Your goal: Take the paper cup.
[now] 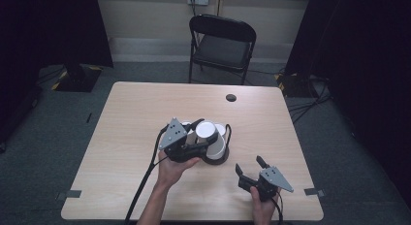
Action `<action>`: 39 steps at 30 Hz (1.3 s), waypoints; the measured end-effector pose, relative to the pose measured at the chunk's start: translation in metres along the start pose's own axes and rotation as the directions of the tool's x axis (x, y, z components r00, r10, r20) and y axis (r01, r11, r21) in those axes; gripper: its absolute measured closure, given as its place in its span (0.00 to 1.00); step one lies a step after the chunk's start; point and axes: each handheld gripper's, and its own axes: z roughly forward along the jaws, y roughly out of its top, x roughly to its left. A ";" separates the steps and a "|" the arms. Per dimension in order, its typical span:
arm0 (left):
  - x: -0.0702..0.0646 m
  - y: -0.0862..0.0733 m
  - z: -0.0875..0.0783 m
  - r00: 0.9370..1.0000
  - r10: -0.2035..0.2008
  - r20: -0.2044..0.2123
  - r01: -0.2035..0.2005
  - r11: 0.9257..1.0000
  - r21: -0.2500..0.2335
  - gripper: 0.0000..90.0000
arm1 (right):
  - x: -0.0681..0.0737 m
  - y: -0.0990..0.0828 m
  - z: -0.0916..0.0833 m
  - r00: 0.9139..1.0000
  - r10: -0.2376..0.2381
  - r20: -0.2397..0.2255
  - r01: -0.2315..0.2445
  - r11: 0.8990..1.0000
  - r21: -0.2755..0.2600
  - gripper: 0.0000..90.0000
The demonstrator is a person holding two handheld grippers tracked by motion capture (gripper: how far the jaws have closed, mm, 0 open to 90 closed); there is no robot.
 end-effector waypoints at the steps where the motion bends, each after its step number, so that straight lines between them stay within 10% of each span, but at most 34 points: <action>1: -0.001 -0.001 -0.001 1.000 -0.004 0.008 0.005 1.000 -0.004 0.38 | 0.000 0.000 0.000 1.000 0.000 0.000 0.000 1.000 0.000 0.17; 23: -0.006 -0.029 -0.012 0.997 -0.073 0.018 0.072 0.994 0.077 0.38 | 0.008 0.000 -0.001 0.999 -0.047 -0.005 0.047 0.999 -0.001 0.22; 31: -0.007 -0.034 -0.014 0.993 -0.112 0.041 0.107 0.989 0.105 0.38 | 0.027 -0.002 -0.003 0.987 -0.097 -0.129 0.093 0.995 -0.034 0.31; 39: -0.005 -0.038 -0.024 0.978 -0.204 0.053 0.197 0.974 0.112 0.38 | 0.047 -0.003 0.000 0.954 -0.120 -0.275 0.099 0.991 -0.089 0.37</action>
